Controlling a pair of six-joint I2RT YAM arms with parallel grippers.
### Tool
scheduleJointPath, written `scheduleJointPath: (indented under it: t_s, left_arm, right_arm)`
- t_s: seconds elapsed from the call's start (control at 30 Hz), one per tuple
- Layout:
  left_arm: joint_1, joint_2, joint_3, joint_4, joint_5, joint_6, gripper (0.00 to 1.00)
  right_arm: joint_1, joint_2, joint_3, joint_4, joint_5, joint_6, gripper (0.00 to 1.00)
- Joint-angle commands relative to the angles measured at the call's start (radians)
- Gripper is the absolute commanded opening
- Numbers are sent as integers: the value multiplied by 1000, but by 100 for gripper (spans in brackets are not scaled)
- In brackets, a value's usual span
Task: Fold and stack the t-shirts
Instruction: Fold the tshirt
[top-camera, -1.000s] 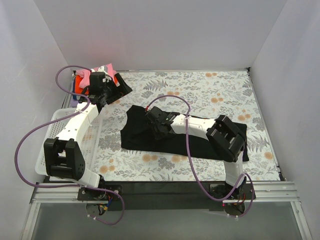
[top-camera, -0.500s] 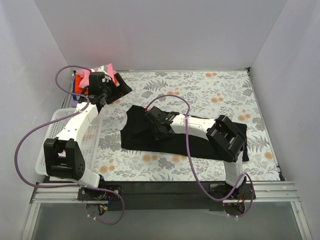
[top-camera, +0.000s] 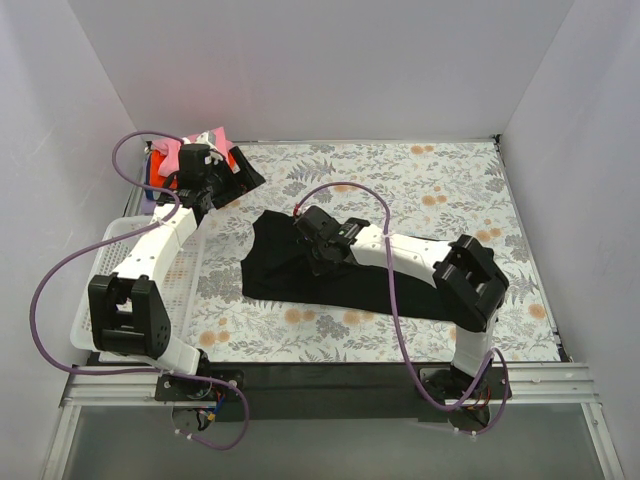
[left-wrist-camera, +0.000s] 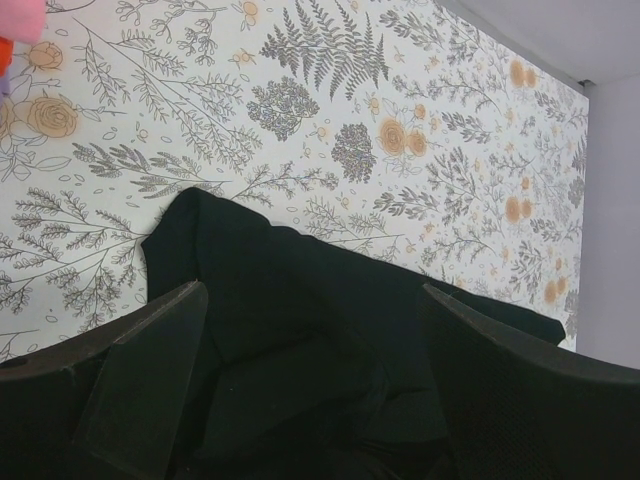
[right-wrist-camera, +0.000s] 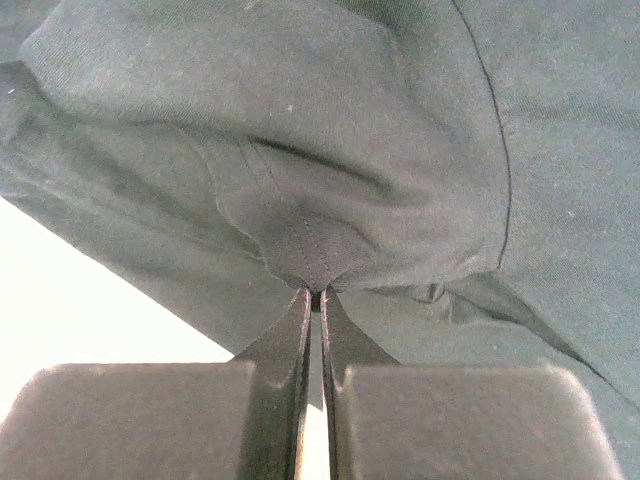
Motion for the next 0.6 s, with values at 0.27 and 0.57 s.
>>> scheduleJointPath:
  t_s: [0.27, 0.57]
  left_arm:
    - [8, 14, 4, -13, 16, 18, 85]
    - [8, 30, 14, -27, 21, 25, 85]
  right_arm:
    - [6, -95, -68, -46, -3, 2, 1]
    - [6, -79, -89, -65, -6, 7, 1]
